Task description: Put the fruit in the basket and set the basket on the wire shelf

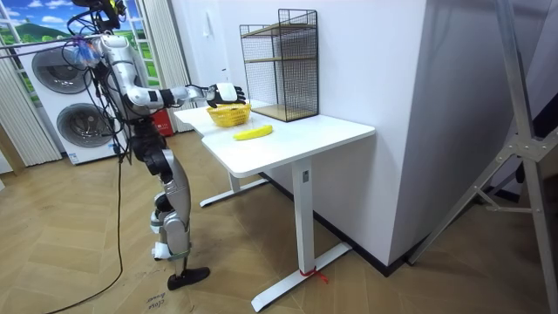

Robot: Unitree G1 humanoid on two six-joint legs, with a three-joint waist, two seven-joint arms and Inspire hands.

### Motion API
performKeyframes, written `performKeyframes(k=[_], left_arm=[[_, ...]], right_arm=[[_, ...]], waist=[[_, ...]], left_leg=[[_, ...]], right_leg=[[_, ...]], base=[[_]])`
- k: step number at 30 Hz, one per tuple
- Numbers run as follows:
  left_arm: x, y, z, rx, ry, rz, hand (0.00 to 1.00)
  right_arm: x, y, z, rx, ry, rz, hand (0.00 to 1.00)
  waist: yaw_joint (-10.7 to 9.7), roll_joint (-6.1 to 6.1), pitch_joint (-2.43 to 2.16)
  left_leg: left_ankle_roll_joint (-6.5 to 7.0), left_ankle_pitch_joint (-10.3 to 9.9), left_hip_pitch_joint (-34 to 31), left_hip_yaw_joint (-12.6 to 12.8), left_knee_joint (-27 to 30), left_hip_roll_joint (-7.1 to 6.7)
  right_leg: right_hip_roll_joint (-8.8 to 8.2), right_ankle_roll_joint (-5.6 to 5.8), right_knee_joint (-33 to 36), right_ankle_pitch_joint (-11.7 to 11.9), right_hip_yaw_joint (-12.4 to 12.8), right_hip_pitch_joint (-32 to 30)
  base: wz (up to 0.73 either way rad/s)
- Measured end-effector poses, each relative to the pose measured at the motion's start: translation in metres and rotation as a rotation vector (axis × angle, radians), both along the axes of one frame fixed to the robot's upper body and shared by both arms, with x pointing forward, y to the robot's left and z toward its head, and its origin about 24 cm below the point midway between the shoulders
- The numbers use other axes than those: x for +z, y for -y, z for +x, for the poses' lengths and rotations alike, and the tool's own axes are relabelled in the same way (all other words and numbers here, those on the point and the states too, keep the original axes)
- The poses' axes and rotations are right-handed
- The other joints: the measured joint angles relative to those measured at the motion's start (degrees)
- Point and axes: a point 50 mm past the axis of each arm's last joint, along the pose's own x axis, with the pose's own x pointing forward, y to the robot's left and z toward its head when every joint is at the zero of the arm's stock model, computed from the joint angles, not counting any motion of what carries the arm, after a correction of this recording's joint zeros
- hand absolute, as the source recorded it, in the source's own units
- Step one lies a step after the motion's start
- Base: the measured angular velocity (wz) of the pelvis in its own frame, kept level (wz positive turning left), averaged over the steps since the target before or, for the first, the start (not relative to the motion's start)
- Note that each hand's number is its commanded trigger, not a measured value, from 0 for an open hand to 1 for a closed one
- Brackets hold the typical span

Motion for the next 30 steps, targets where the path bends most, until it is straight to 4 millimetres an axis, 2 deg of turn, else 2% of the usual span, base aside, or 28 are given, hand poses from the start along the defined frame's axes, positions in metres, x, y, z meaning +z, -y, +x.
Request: performKeyframes(k=[3,10,17,23,24,26,30], left_arm=[[0.0,0.0,-0.001,0.001,0.0,0.0,0.0],[0.0,0.0,-0.001,-0.003,0.002,0.005,0.0],[0.0,0.001,-0.003,-0.004,0.0,0.001,0.0],[-0.001,0.003,-0.006,0.012,-0.004,-0.006,0.0],[-0.002,0.005,-0.006,0.015,-0.005,-0.01,0.0],[-0.002,0.007,-0.008,0.029,-0.007,-0.017,0.0],[-0.002,0.005,-0.015,0.08,-0.012,-0.012,0.0]], right_arm=[[-0.007,0.001,0.0,-0.011,-0.027,0.003,0.0],[-0.006,0.002,0.0,-0.016,-0.028,0.02,0.0],[0.002,0.011,0.004,-0.081,0.029,0.034,0.0],[0.014,0.025,0.005,-0.2,0.109,0.107,0.0],[0.016,0.03,0.005,-0.238,0.124,0.106,0.0],[0.018,0.038,0.005,-0.297,0.146,0.108,0.0],[0.026,0.059,0.004,-0.431,0.196,0.12,0.0]], waist=[[0.05,-0.04,0.05],[-0.13,-0.02,0.11],[-0.68,0.81,0.61],[-1.42,1.78,0.51],[-1.4,1.7,0.33],[-1.39,1.9,0.3],[-1.7,1.57,0.09]], left_leg=[[0.0,0.0,-0.02,0.03,0.05,0.0],[0.0,-0.01,-0.05,0.03,-0.11,0.01],[0.0,-0.01,-0.03,0.07,-0.08,-0.01],[0.0,-0.01,0.09,0.2,-0.13,-0.01],[0.0,-0.01,0.16,0.28,-0.21,-0.01],[0.0,-0.01,0.44,0.45,-0.5,-0.01],[0.01,0.0,0.64,0.45,-0.73,-0.01]], right_leg=[[0.0,0.01,0.0,0.14,0.0,0.02],[0.01,0.02,0.0,0.18,-0.01,0.01],[0.0,0.04,-0.06,0.19,0.03,0.04],[0.01,0.08,-0.37,0.21,0.13,0.12],[0.01,0.09,-0.36,0.22,0.21,0.12],[0.03,0.09,-0.35,0.22,0.36,0.13],[0.03,0.1,-0.36,0.22,0.33,0.21]], base=[[0.0],[0.0],[0.0],[0.0],[-0.03],[-0.04],[0.0]])
